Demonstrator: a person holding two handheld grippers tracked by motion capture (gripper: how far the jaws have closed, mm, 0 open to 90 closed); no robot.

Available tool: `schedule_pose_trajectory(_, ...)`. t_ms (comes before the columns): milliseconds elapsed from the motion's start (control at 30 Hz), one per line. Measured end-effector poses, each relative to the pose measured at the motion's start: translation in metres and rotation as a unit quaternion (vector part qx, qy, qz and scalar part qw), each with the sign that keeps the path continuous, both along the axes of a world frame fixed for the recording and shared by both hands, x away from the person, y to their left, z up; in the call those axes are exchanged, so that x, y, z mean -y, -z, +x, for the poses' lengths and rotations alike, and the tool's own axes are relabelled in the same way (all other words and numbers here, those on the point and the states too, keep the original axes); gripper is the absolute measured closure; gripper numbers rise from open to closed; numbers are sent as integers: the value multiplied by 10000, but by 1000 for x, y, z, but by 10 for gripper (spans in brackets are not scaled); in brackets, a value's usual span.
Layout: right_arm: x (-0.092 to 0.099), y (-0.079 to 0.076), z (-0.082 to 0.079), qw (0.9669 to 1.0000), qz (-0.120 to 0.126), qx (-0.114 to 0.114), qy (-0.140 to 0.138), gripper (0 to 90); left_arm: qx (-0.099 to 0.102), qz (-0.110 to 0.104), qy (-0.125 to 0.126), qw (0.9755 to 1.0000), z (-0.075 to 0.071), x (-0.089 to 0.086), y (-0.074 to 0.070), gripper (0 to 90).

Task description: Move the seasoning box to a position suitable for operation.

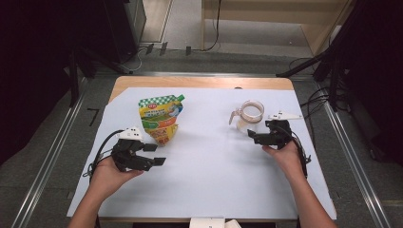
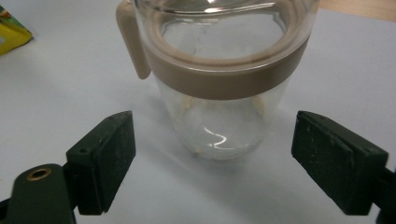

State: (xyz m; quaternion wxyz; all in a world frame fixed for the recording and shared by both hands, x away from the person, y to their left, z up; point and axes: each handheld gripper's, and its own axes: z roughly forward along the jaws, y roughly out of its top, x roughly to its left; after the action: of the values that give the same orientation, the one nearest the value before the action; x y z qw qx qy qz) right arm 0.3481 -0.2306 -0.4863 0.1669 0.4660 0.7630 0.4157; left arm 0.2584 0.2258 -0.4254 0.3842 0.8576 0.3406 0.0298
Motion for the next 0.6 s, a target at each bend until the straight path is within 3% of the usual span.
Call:
schedule_pose_trajectory(100,-2,-1,7,9998,-126,117,85,132,27,-3,-3,10000,-2,0,-1,356)
schedule_pose_trajectory(233,-5,2,16,9997,22,172,190,131,39,-25,-6,10000,-4,1,-1,357)
schedule_pose_trajectory(467,-13,12,25,9992,-10,376,131,97,67,-58,-87,9999,-7,2,-5,377)
schedule_pose_trajectory(600,-24,17,31,9982,-10,550,258,102,34,-72,-110,9999,-8,3,-4,375)
